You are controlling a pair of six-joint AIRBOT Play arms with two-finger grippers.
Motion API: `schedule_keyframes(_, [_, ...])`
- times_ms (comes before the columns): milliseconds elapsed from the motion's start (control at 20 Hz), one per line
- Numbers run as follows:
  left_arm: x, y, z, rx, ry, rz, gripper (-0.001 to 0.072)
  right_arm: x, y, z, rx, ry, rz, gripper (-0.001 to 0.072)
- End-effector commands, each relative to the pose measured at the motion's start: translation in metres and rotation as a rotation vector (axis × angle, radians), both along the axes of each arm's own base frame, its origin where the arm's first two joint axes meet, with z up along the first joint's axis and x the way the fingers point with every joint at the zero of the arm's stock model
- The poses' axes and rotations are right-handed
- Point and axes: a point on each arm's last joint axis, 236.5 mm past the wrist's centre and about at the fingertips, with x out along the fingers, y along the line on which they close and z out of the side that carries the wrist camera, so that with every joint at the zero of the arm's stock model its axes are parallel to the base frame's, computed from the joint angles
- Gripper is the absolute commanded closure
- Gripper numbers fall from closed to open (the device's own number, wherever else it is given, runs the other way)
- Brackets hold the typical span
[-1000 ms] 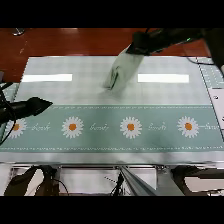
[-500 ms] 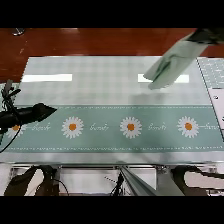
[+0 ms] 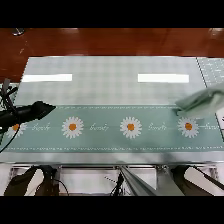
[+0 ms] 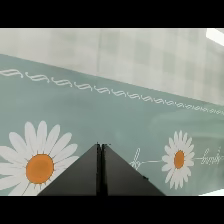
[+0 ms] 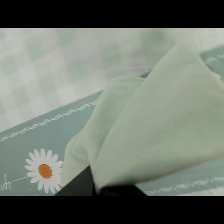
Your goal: Fold the shirts.
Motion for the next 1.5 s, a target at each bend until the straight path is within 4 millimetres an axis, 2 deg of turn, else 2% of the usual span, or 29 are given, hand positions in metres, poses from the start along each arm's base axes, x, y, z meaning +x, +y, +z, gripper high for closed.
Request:
schedule_keyframes(0, [0.004, -0.008, 0.003, 0.006, -0.025, -0.015, 0.0684, -0.083, -0.04, -0.039, -0.032, 0.164, -0.261, 0.0683])
schedule_keyframes(100, [0.003, -0.022, 0.003, 0.011, -0.037, -0.056, 0.0683, -0.137, -0.055, -0.059, -0.067, 0.28, -0.42, 0.0683])
schedule_keyframes(200, [0.002, -0.035, 0.004, 0.017, -0.051, -0.095, 0.0683, -0.187, -0.058, -0.075, -0.109, 0.399, -0.554, 0.0683])
schedule_keyframes(350, [0.004, -0.052, 0.007, 0.03, -0.085, -0.136, 0.0683, -0.236, -0.056, -0.094, -0.181, 0.539, -0.663, 0.067])
schedule_keyframes(400, [0.005, -0.057, 0.009, 0.035, -0.1, -0.145, 0.0683, -0.25, -0.056, -0.098, -0.2, 0.589, -0.711, 0.0486])
schedule_keyframes(450, [0.006, -0.062, 0.01, 0.038, -0.113, -0.154, 0.0683, -0.258, -0.056, -0.101, -0.209, 0.622, -0.728, 0.0166])
schedule_keyframes(500, [0.007, -0.065, 0.011, 0.039, -0.122, -0.16, 0.0683, -0.257, -0.057, -0.102, -0.211, 0.618, -0.727, 0.0085])
schedule_keyframes(550, [0.008, -0.069, 0.012, 0.033, -0.128, -0.164, 0.0683, -0.252, -0.061, -0.103, -0.219, 0.591, -0.724, 0.0085])
schedule_keyframes(650, [0.014, -0.077, 0.02, -0.015, -0.133, -0.153, 0.0684, -0.236, -0.071, -0.104, -0.24, 0.513, -0.711, 0.0087])
schedule_keyframes(700, [0.02, -0.079, 0.026, -0.033, -0.136, -0.149, 0.0684, -0.221, -0.075, -0.104, -0.237, 0.447, -0.695, 0.0098])
schedule_keyframes(750, [0.028, -0.081, 0.035, -0.046, -0.146, -0.149, 0.0684, -0.197, -0.079, -0.104, -0.221, 0.349, -0.665, 0.0128])
schedule_keyframes(800, [0.038, -0.083, 0.047, -0.049, -0.161, -0.161, 0.0684, -0.164, -0.079, -0.1, -0.19, 0.228, -0.617, 0.0302])
schedule_keyframes(850, [0.048, -0.086, 0.064, -0.053, -0.182, -0.182, 0.0684, -0.116, -0.074, -0.09, -0.131, 0.056, -0.567, 0.0475])
schedule_keyframes(900, [0.059, -0.09, 0.085, -0.057, -0.211, -0.206, 0.0684, -0.06, -0.054, -0.072, -0.045, -0.136, -0.472, 0.0569])
schedule_keyframes(950, [0.071, -0.097, 0.107, -0.056, -0.247, -0.238, 0.0685, -0.004, -0.018, -0.047, 0.045, -0.32, -0.32, 0.0657])
schedule_keyframes(1000, [0.082, -0.109, 0.131, -0.057, -0.288, -0.284, 0.0685, 0.035, 0.02, -0.028, 0.101, -0.442, -0.184, 0.0681])
schedule_keyframes(1050, [0.088, -0.125, 0.155, -0.059, -0.323, -0.347, 0.0685, 0.064, 0.061, -0.021, 0.116, -0.507, -0.057, 0.0681])
schedule_keyframes(1100, [0.091, -0.138, 0.171, -0.037, -0.351, -0.408, 0.0685, 0.082, 0.099, -0.024, 0.097, -0.524, 0.061, 0.0681])
schedule_keyframes(1150, [0.093, -0.144, 0.181, 0.023, -0.376, -0.464, 0.0685, 0.094, 0.14, -0.038, 0.061, -0.51, 0.189, 0.0681])
schedule_keyframes(1200, [0.095, -0.141, 0.182, 0.09, -0.371, -0.488, 0.0685, 0.098, 0.171, -0.057, 0.017, -0.471, 0.295, 0.0681])
schedule_keyframes(1250, [0.097, -0.127, 0.168, 0.17, -0.325, -0.468, 0.0685, 0.097, 0.193, -0.084, -0.033, -0.4, 0.376, 0.0681])
schedule_keyframes(1300, [0.098, -0.106, 0.142, 0.262, -0.238, -0.43, 0.0685, 0.095, 0.205, -0.112, -0.079, -0.316, 0.425, 0.0681])
schedule_keyframes(1350, [0.096, -0.079, 0.106, 0.355, -0.12, -0.373, 0.0684, 0.091, 0.207, -0.137, -0.121, -0.238, 0.455, 0.0681])
schedule_keyframes(1450, [0.083, -0.049, 0.039, 0.435, 0.056, -0.307, 0.0684, 0.088, 0.201, -0.175, -0.157, -0.112, 0.455, 0.0681])
